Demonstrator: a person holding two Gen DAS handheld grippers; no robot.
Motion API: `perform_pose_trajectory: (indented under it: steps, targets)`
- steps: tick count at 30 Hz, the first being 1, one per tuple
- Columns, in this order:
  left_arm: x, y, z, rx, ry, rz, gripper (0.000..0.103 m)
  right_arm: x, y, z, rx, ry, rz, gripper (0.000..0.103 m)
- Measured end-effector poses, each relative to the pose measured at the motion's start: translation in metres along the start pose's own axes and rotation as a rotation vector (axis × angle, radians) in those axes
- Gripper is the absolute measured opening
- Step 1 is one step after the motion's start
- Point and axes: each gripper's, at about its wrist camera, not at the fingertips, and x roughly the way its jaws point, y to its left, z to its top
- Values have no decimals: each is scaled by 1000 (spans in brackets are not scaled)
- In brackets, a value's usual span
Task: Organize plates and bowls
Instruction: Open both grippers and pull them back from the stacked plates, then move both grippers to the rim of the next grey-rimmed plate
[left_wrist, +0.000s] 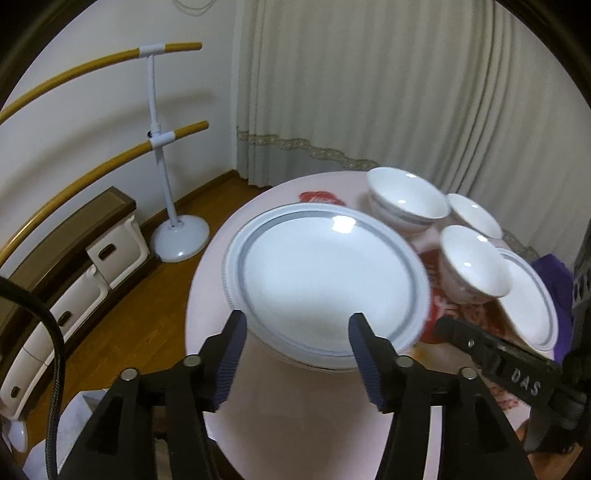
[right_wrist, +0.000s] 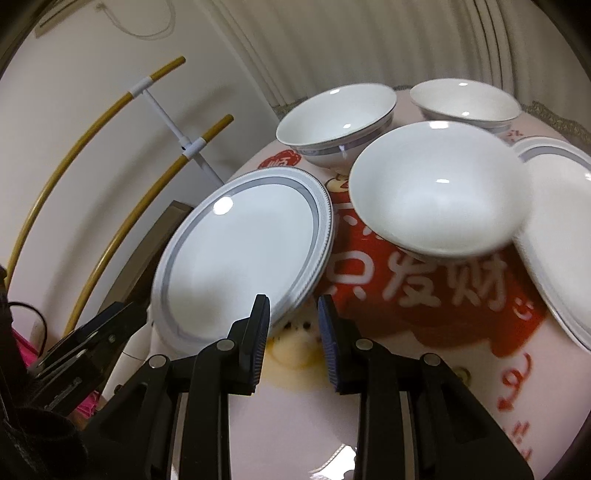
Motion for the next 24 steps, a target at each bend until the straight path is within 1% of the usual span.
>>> perform_pose_trajectory:
  steps: [3, 6, 7, 11, 13, 15, 20, 24]
  targets:
    - [-13, -14, -4, 5, -11, -14, 62, -23, -3, -8, -4, -19, 11, 30]
    - [-28, -30, -7, 22, -34, -24, 66, -43, -7, -9, -8, -45, 13, 31]
    - [-33, -37, -8, 29, -43, -30, 71, -53, -10, -11, -9, -61, 16, 32]
    - [-57, -67, -13, 49, -95, -64, 81, -88, -22, -13, -6, -122, 19, 44]
    - [-66, -81, -16, 54, -112, -86, 89, -105, -31, -11, -8, -152, 11, 51]
    - [-74, -98, -18, 68, -124, -112, 90, -123, -44, -11, -6, -187, -2, 59]
    - [-73, -144, -22, 105, -98, -172, 90, -170, -95, -12, 19, -264, -93, 60]
    - [-56, -181, -24, 137, -54, -200, 90, -186, -135, -10, 49, -286, -174, 60]
